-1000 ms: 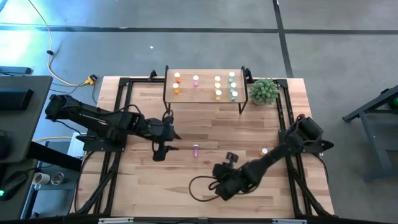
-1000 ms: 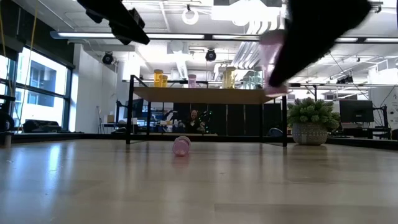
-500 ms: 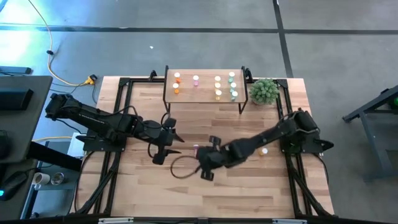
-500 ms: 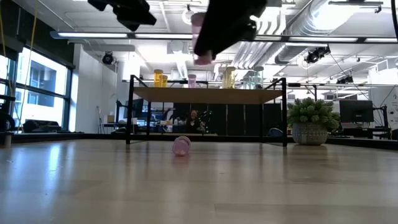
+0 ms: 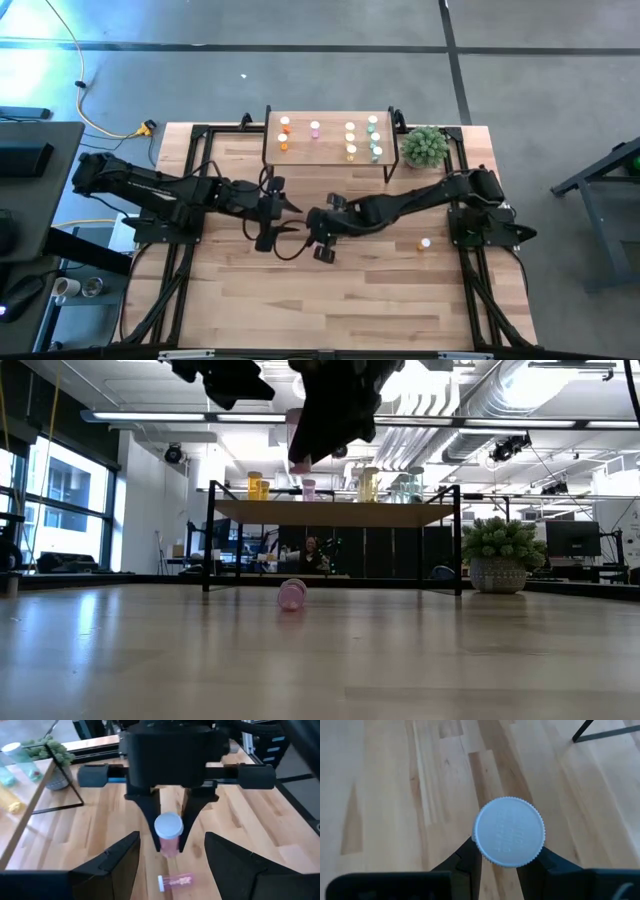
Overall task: Pick and place medicine bottles onto shelf by color
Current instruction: Put the bottom pink pill bottle on the shelf aligned with the other pink pill bottle
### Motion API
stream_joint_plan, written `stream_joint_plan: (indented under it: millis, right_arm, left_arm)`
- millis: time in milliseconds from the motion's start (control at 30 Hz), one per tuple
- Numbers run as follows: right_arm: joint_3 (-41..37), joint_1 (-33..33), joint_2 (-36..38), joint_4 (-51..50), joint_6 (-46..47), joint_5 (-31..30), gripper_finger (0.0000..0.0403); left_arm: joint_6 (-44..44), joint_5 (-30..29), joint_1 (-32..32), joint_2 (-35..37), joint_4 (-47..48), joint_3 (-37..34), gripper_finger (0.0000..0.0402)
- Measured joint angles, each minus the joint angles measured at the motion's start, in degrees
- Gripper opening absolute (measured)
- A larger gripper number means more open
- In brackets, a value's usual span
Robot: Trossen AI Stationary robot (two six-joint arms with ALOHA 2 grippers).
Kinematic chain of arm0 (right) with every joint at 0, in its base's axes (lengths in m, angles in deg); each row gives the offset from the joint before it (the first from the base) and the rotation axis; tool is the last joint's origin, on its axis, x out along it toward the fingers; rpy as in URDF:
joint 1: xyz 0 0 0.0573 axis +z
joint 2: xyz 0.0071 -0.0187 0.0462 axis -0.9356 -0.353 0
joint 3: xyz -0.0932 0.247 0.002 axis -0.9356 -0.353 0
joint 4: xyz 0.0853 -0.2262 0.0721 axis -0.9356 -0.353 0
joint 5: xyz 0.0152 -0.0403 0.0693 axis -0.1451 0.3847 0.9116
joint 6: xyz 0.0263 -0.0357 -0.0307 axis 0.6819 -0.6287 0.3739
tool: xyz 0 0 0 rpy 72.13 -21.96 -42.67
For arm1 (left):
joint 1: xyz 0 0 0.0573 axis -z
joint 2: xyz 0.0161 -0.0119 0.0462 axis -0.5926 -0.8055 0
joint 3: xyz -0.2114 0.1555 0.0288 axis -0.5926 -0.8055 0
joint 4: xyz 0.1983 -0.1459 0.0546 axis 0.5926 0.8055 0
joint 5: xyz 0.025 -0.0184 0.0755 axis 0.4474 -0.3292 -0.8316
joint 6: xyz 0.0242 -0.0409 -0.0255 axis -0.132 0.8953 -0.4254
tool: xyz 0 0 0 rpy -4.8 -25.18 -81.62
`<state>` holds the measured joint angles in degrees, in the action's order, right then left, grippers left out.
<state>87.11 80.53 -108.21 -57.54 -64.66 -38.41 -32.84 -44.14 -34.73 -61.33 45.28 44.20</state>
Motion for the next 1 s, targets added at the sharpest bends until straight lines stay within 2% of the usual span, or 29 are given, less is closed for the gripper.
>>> stream_joint_plan:
  millis: [467,633,1000]
  right_arm:
    - [0.0,-6.68,0.0,3.02,-10.48,6.92,0.0083]
    - [0.0,-7.47,0.0,2.85,-10.64,9.64,0.0083]
    - [-0.02,-7.47,-0.04,3.01,-9.04,9.81,0.0083]
  left_arm:
    - [0.04,2.17,-6.16,-2.78,-2.46,-0.11,0.0211]
    - [0.04,1.94,-7.99,-5.24,-3.15,-0.09,0.0211]
    - [0.07,2.94,-8.36,-8.51,-4.46,0.02,0.0211]
